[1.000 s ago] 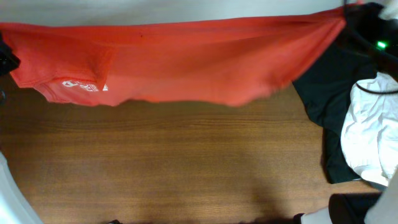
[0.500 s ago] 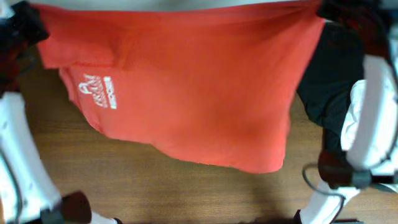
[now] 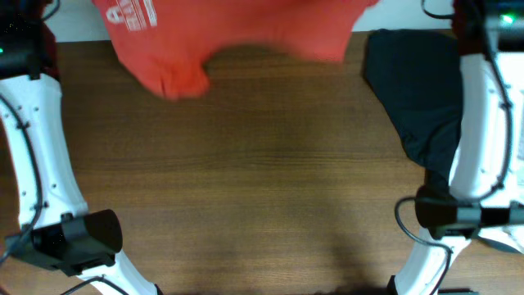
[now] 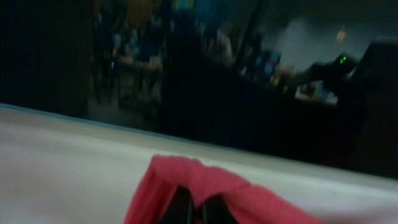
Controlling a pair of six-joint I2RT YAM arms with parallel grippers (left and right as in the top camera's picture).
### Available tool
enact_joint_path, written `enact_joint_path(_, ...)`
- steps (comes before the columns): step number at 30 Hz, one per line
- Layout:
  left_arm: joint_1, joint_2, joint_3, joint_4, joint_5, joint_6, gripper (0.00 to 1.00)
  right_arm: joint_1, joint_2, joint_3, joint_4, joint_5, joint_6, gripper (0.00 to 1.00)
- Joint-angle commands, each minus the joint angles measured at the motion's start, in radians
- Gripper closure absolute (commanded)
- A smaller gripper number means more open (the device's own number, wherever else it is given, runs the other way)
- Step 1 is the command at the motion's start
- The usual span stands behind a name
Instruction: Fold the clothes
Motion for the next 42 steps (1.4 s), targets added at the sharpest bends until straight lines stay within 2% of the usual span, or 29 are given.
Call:
enact_joint_path(1, 0.011, -0.040, 0.154, -0.290, 0.045, -0.025, 0.99, -0.035, -0.085, 0.034, -0.143, 0.059, -0.042, 0.96)
enact_joint_path(3, 0.003, -0.040, 0.165, -0.550, 0.059, 0.039, 0.99, -0.035, -0.082, 0.031, -0.303, 0.070, -0.072, 0.96)
enact_joint_path(6, -0.011, -0.018, 0.135, -0.826, 0.058, 0.128, 0.99, -0.034, -0.059, 0.007, -0.503, 0.111, -0.075, 0.96)
enact_joint_path(10, -0.029, 0.038, 0.053, -1.010, 0.058, 0.166, 1.00, -0.034, -0.013, -0.035, -0.673, 0.110, -0.113, 0.96)
enact_joint_path(15, -0.047, 0.101, -0.164, -1.178, 0.051, 0.243, 0.99, -0.036, 0.015, -0.202, -0.818, 0.148, -0.112, 0.96)
enact_joint_path(20, -0.054, 0.102, -0.450, -1.180, 0.040, 0.291, 1.00, -0.043, 0.015, -0.440, -0.841, 0.165, -0.112, 0.96)
enact_joint_path(27, -0.050, 0.101, -0.761, -1.104, 0.024, 0.290, 1.00, -0.099, 0.003, -0.760, -0.815, 0.162, -0.112, 0.96)
enact_joint_path(34, -0.033, 0.056, -0.900, -1.100, -0.039, 0.282, 1.00, -0.187, -0.109, -1.065, -0.683, 0.117, -0.120, 0.96)
enact_joint_path(42, 0.080, -0.203, -1.067, -1.081, -0.051, 0.279, 1.00, -0.199, -0.286, -1.330, -0.583, 0.101, -0.113, 0.96)
